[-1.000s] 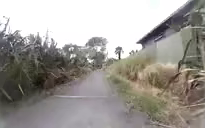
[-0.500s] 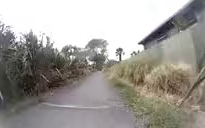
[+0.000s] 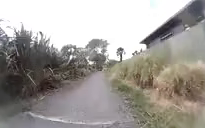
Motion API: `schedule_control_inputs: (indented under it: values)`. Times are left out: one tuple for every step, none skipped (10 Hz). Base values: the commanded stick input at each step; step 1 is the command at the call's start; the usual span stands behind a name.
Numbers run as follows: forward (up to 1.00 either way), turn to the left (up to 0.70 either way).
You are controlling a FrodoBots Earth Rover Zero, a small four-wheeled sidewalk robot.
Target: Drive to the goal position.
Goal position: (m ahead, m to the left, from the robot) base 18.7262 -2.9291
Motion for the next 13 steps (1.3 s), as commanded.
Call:
schedule_control_inputs:
  values:
    - [1.0,0.32]
    - [1.0,0.39]
    - [1.0,0.27]
    - [1.0,0.0]
    - [1.0,0.0]
    - [1.0,0.0]
    - [1.0,0.0]
    - [1.0,0.0]
    - [1.0,0.0]
    - [1.0,0.0]
    - [1.0,0.0]
    - [1.0,0.0]
    - [1.0,0.0]
